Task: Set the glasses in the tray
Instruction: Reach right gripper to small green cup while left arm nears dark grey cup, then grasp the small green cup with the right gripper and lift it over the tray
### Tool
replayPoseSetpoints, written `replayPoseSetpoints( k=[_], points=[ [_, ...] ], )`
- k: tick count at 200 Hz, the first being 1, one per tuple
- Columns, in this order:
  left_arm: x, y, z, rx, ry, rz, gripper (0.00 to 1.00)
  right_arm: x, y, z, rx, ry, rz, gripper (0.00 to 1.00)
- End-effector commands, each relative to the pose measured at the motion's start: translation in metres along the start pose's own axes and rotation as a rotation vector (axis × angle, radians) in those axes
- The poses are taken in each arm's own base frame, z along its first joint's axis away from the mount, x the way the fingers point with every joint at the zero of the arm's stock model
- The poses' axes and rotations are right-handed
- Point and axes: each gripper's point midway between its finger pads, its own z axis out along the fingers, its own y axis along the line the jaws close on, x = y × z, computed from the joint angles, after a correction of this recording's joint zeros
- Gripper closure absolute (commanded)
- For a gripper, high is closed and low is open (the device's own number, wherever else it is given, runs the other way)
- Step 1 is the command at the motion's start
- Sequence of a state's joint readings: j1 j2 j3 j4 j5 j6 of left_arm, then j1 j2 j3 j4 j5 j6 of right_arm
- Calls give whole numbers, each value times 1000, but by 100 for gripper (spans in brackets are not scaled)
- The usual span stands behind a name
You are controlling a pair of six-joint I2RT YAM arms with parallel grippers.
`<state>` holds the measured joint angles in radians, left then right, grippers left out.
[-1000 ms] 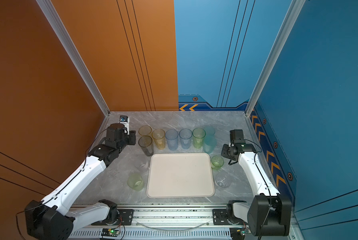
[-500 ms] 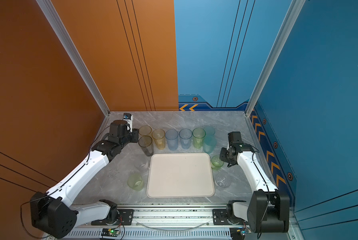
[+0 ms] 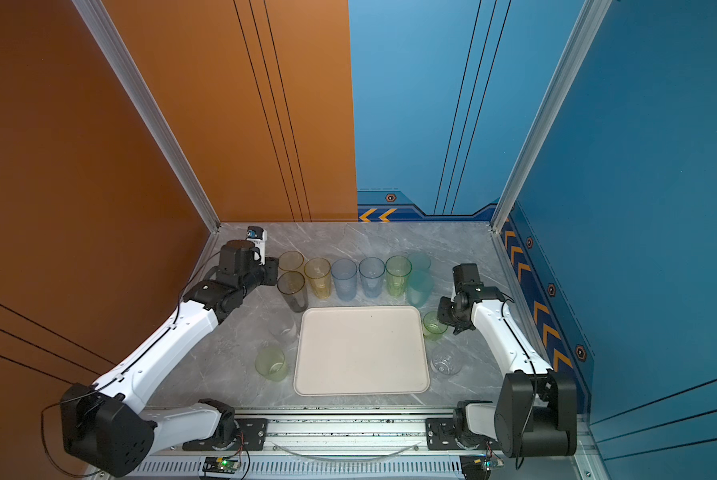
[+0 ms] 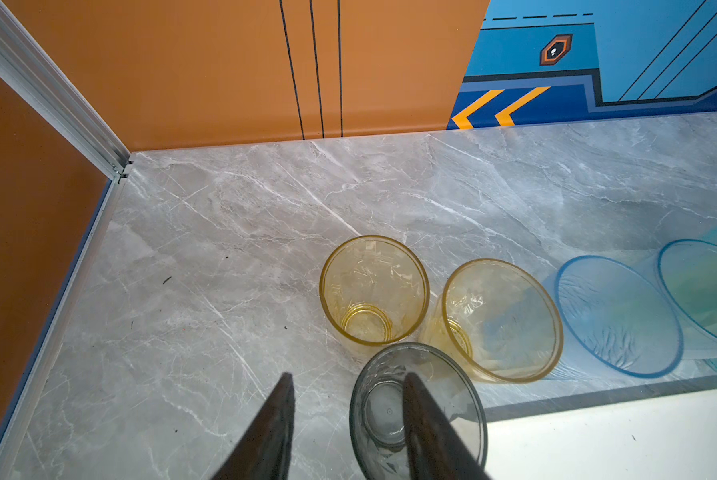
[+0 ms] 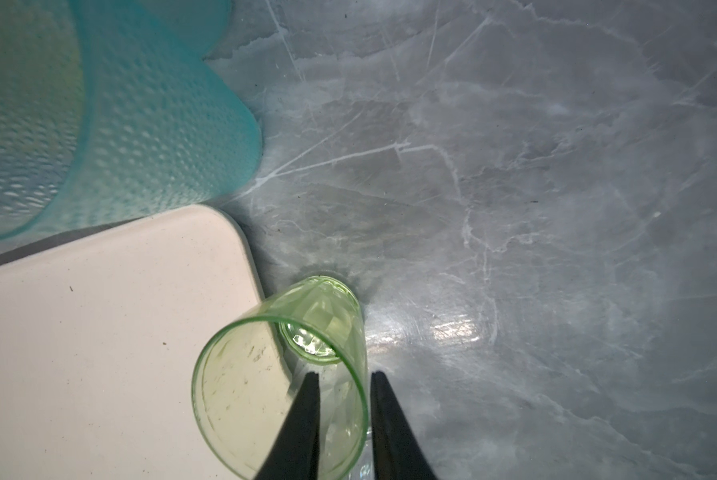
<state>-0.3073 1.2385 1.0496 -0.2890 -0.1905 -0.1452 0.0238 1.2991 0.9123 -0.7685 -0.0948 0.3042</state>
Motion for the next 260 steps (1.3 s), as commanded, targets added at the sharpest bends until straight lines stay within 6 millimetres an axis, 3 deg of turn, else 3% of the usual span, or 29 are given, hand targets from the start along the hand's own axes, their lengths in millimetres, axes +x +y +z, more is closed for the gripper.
replayPoseSetpoints(
  k=[1,110,177,186,214,260],
  points=[
    [0,-1,-1,19,8,-12,57,13,-3,6,19,57,-19,79],
    [2,8,-4,17,6,-32,57,19,-3,14,43,104,-36,82],
    [0,10,-6,24,-1,-40,58,22,-5,15,71,112,-58,92],
    [13,11,-2,20,26,-35,58,22,-5,15,77,112,-63,93],
    [13,12,-3,20,27,-38,58,21,-5,13,98,104,-81,100],
    [15,14,-5,16,27,-40,58,12,-7,-1,121,29,-83,100]
  ],
)
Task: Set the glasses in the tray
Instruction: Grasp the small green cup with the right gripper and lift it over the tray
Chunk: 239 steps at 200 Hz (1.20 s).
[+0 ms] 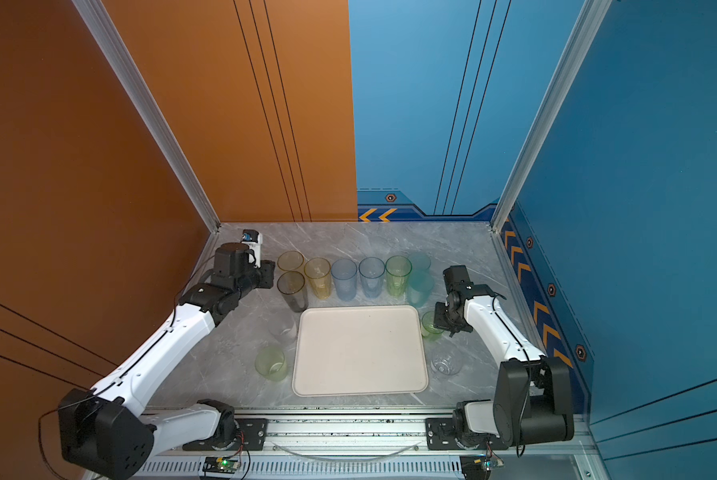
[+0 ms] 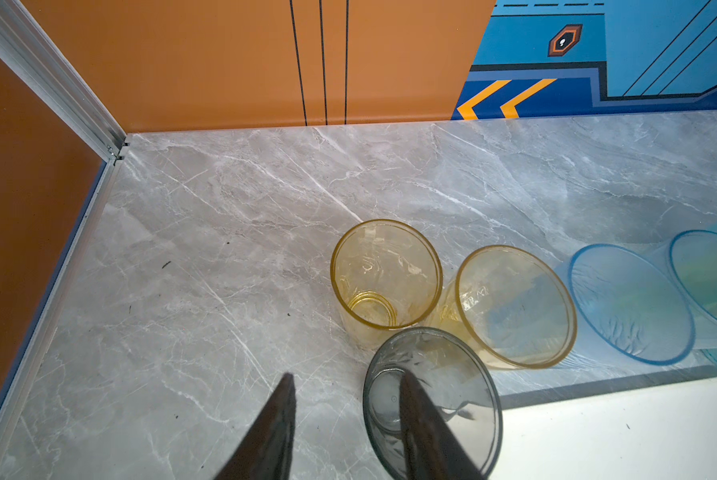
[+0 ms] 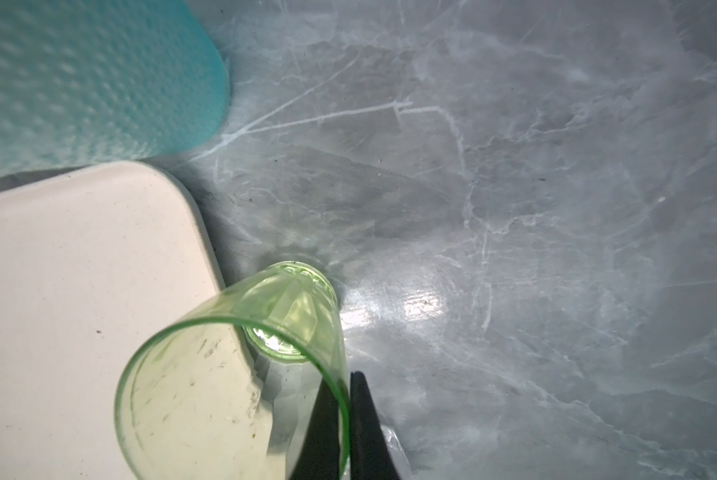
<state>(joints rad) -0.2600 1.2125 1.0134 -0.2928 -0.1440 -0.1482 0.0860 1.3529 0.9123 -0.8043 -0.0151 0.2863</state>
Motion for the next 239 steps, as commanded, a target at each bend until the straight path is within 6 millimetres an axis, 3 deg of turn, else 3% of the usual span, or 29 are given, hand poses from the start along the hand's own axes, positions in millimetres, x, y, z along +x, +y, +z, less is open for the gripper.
replayPoseSetpoints(
  k=[1,49,86,137,187,193,239],
  points=[
    [5,2,-4,12,9,-14,58,-2,-7,-14,39,-42,-4,100],
    [8,3,-3,6,15,-15,58,-15,-13,-47,58,-178,22,100],
    [9,5,-3,0,15,-17,58,-22,16,-75,24,-239,-59,100],
    [10,4,-5,3,15,-18,59,-22,104,-80,-38,-217,-303,100],
    [12,9,-7,-17,16,-16,59,-14,201,-63,-87,-180,-509,100],
    [12,9,-8,-20,15,-16,59,-5,219,-61,-97,-175,-562,100],
    [13,11,-10,-26,11,-17,59,10,288,-35,-102,-146,-704,100]
  ],
)
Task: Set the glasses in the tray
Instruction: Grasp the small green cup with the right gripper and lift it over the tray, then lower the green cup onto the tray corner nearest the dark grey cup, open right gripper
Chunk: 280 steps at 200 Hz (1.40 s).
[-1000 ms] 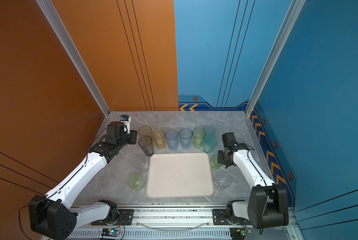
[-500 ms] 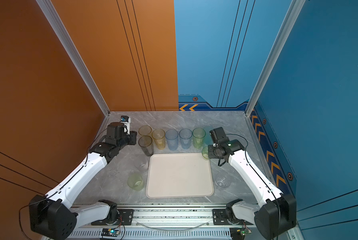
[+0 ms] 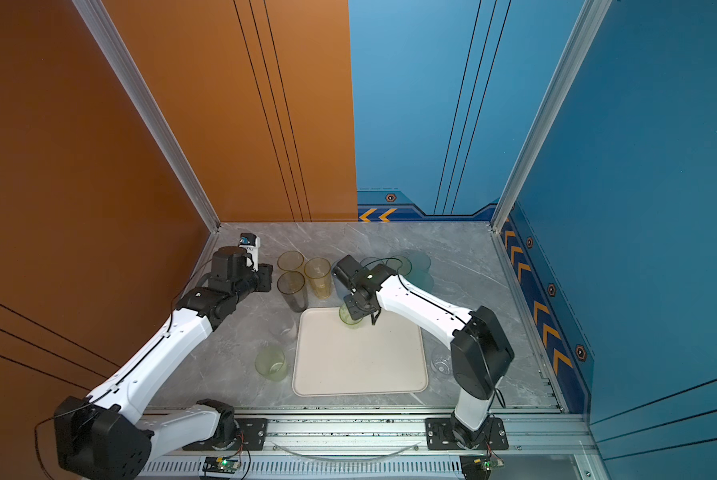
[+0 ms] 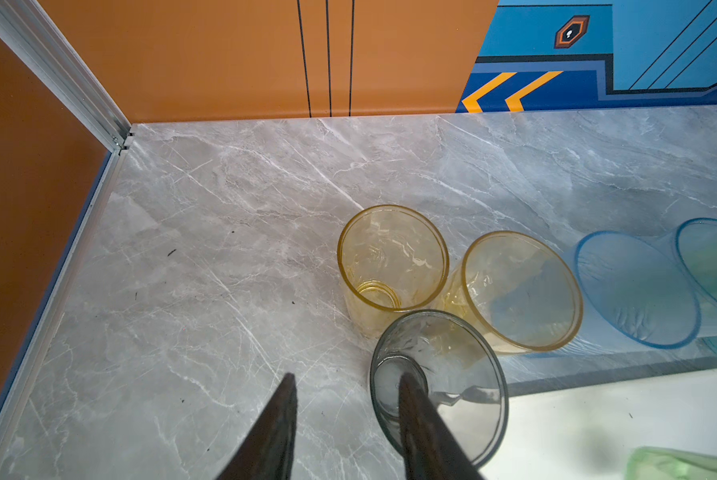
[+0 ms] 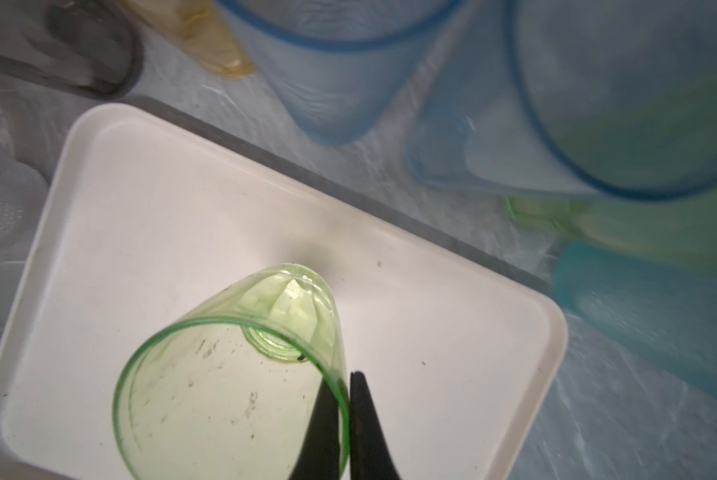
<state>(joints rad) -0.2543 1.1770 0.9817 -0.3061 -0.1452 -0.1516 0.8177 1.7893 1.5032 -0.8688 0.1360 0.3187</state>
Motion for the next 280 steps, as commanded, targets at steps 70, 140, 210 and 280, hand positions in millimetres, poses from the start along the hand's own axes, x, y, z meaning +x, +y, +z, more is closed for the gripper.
replayPoseSetpoints(
  k=[70,140,210,280],
  points=[
    [7,9,-6,-26,5,-13,59,-36,63,28,-11,-25,-133,100],
    [7,10,-5,-25,9,-12,59,-51,81,41,-33,-28,-148,100],
    [7,11,-5,-28,10,-14,58,-55,91,51,-59,-18,-154,100],
    [8,12,-4,-32,17,-11,58,-53,93,62,-57,0,-153,100]
  ],
)
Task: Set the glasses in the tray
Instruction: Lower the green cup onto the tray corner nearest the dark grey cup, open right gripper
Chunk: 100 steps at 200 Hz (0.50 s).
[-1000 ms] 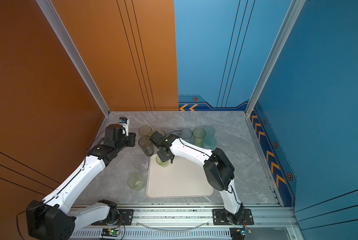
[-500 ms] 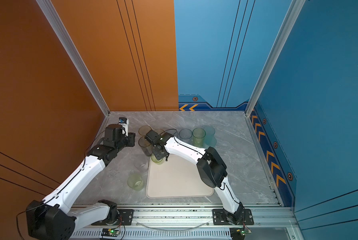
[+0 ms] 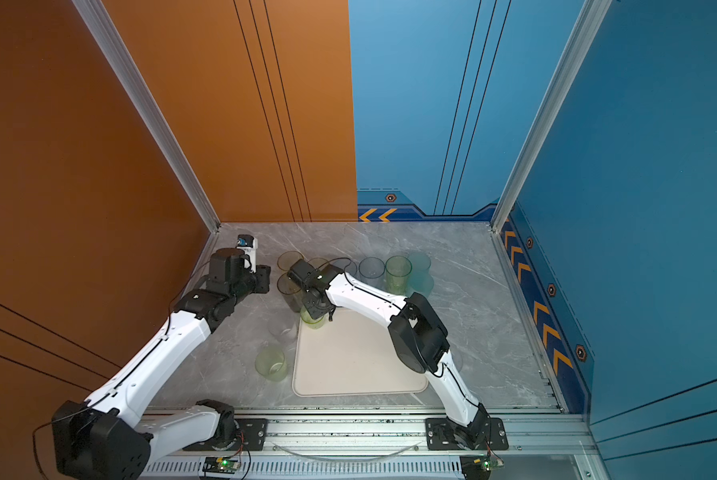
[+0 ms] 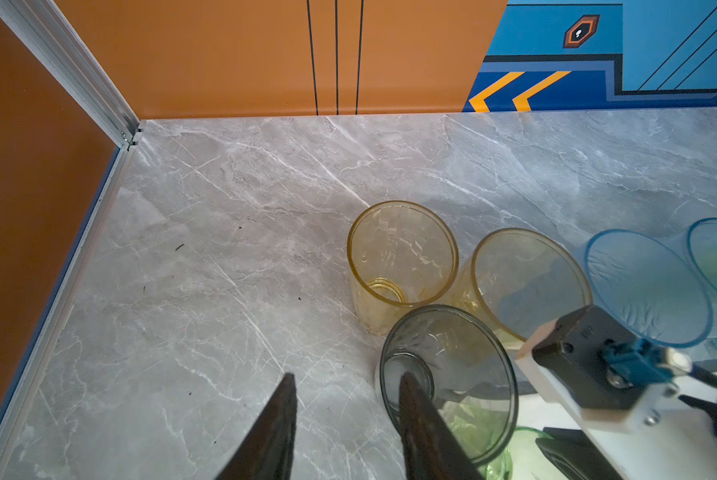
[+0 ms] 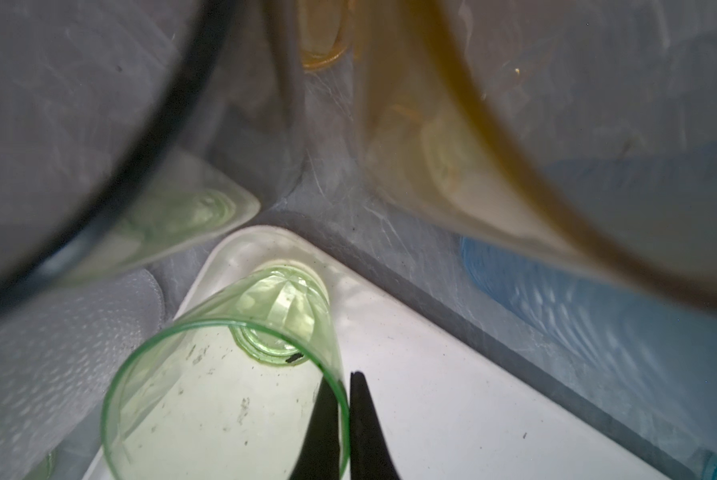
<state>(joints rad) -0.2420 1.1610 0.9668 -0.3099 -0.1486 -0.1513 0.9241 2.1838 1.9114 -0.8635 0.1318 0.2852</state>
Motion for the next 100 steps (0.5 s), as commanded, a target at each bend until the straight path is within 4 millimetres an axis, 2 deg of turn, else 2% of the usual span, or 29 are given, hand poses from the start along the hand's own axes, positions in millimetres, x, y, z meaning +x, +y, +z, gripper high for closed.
replayPoseSetpoints(
  k=[1,47,100],
  points=[
    [5,6,-2,-18,15,-5,58,3,6,5,-10,22,-23,100],
    [5,5,-2,-16,17,-3,58,3,4,9,-9,29,-18,100],
    [5,6,-3,-16,15,-8,59,3,2,10,-4,30,-12,93]
  ],
)
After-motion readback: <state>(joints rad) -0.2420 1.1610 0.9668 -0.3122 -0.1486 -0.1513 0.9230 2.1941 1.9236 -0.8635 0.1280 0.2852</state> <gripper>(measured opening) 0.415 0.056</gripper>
